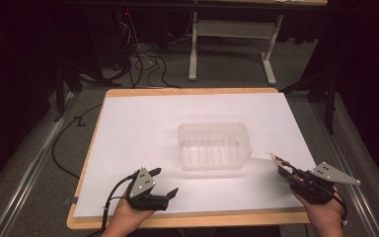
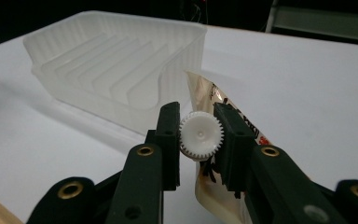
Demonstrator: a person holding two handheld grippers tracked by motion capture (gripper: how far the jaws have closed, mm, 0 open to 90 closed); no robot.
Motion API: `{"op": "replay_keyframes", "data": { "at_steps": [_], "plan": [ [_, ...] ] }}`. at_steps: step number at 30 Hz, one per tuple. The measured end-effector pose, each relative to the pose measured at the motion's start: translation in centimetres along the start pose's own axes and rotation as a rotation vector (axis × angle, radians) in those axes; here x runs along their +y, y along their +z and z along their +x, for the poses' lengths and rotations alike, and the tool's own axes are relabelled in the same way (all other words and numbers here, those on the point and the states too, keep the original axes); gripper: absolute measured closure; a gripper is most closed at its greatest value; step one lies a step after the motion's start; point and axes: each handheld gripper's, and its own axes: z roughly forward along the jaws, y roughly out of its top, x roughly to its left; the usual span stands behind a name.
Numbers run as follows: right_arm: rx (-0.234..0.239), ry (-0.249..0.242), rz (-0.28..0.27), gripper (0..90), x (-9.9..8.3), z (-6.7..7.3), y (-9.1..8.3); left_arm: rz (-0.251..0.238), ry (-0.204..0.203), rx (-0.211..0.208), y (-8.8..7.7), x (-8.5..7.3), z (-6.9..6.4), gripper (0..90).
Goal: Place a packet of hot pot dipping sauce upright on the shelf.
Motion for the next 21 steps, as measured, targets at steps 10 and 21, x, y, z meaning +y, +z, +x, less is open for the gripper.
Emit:
{"op": "replay_keyframes", "data": {
  "at_steps": [10, 21],
  "plan": [
    [-0.054, 0.053, -0.143, 74.0, 1.4, -1.3, -1.9, 0.001, -0.015, 0.022, -0.7, -0.4, 0.3, 16.1],
    [-0.057, 0.036, -0.203, 74.2, 2.5, -0.6, -1.3, 0.002, -0.023, 0.034, -1.2, -0.7, 0.4, 16.2]
  ]
}}
